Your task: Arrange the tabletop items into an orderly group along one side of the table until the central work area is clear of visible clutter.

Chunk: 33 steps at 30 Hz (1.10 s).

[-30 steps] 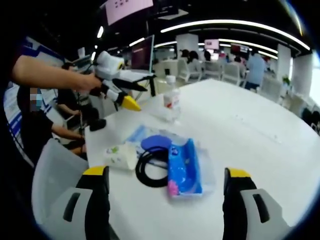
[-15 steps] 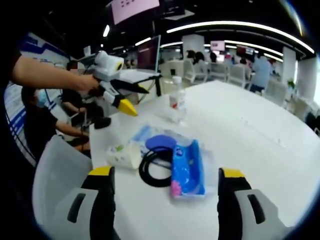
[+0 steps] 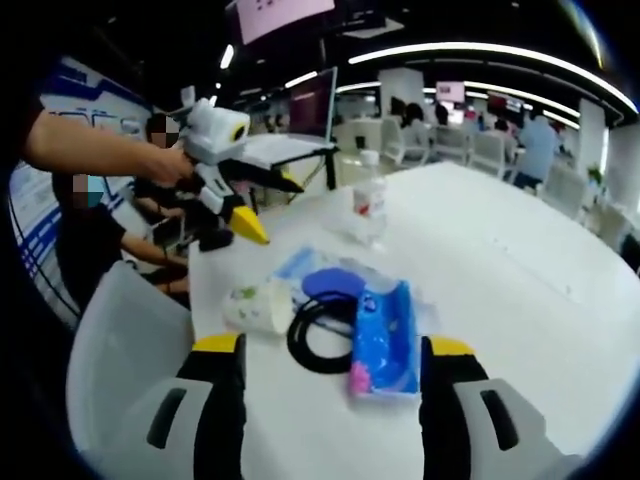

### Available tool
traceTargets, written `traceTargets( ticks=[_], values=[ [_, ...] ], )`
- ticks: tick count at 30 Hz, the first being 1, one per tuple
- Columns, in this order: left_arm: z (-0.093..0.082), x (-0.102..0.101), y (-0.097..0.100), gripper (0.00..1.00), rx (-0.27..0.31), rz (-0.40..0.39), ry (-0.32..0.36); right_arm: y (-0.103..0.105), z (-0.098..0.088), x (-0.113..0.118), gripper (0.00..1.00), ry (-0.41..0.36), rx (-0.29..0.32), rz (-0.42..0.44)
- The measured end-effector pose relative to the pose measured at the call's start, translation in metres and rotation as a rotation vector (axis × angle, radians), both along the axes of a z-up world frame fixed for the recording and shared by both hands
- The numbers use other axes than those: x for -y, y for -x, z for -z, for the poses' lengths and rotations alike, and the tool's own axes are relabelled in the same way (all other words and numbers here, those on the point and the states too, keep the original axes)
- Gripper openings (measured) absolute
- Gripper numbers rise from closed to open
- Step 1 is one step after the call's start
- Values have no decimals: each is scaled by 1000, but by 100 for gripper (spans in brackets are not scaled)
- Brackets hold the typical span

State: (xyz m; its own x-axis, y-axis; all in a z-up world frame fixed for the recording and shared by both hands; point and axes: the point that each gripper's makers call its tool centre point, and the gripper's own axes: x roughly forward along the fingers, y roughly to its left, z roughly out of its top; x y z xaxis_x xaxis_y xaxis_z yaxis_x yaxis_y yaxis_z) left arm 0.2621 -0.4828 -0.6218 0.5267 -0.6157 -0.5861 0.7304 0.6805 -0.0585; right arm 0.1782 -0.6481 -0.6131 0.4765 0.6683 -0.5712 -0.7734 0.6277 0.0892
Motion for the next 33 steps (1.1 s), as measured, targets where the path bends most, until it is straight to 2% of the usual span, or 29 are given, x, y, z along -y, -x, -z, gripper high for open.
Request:
traceTargets(
  ticks=[11,17,33],
  values=[
    [6,7,16,91,-22,29,-3,6,5,-3,56,6,-16,-26],
    [15,8,26,87,-48,47,-9,7,8,-4,53,14,-20,-37],
    [29,16,47,81,-96,91,-14,6,12,-9,50,3,-30,-32]
  ],
)
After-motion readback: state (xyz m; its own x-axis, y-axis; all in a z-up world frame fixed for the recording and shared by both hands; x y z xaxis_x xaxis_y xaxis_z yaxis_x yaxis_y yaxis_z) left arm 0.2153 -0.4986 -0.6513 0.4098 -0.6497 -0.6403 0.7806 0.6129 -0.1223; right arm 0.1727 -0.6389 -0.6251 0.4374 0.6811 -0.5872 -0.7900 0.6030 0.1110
